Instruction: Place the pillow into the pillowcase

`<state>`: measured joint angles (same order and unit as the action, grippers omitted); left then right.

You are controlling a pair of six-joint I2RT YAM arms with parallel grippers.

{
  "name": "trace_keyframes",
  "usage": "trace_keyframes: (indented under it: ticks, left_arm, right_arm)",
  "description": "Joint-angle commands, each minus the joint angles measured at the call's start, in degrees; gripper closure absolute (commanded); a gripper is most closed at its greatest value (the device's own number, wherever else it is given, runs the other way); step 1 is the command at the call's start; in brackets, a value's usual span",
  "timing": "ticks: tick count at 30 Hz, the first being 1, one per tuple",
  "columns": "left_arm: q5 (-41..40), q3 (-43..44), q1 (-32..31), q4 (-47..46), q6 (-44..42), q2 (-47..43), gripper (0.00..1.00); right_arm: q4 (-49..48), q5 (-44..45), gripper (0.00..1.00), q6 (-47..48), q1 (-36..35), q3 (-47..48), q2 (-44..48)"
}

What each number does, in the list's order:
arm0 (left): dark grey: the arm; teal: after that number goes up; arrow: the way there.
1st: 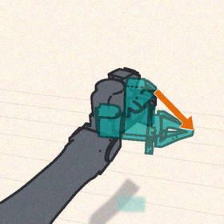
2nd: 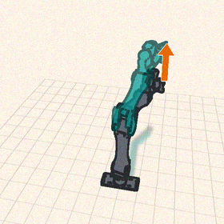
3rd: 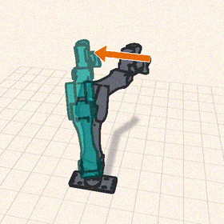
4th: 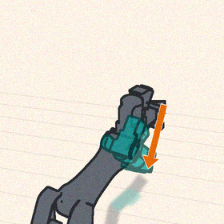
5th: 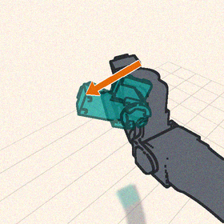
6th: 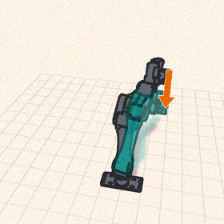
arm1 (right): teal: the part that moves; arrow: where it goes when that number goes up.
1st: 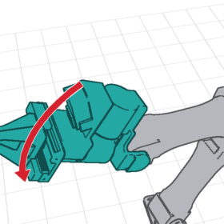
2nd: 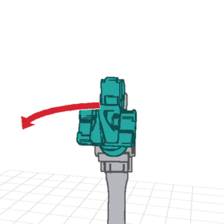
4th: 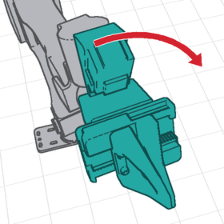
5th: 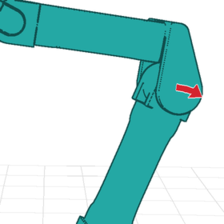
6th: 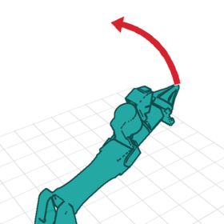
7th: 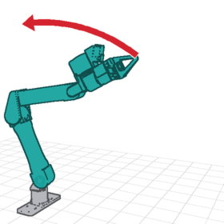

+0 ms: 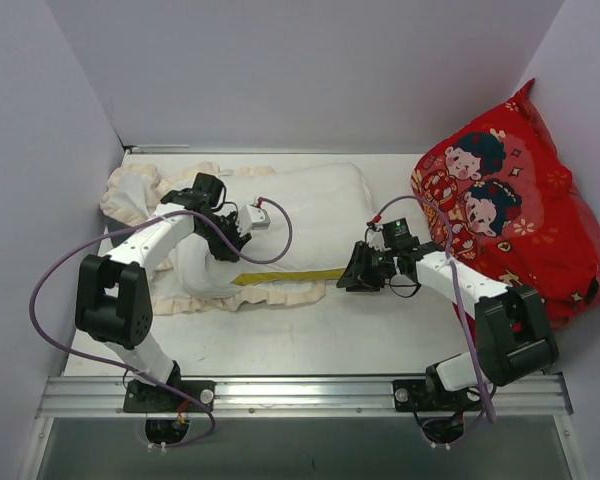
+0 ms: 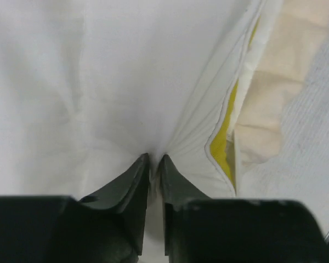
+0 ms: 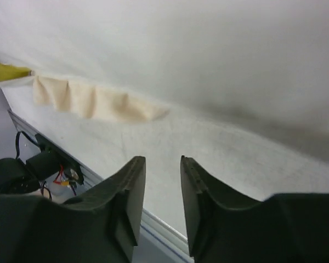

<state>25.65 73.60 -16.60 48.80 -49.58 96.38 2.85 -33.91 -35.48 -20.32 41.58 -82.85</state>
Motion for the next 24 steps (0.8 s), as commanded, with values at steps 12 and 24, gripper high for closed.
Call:
trace_keyframes:
  ticks: [12,24]
  left_arm:
    - [-10.78,4.81,2.36,3.76,32.09,-16.57,0.39]
    - [-24.94,-3.47,6.93,0.95,37.10,-12.89,0.47]
  right_arm:
    - [5.86,-5.01,0.57,14.84,-8.51,31.70,-5.37]
    - [-13.13,-8.45,0.68,-4.85,-16.33,50.52,-32.72]
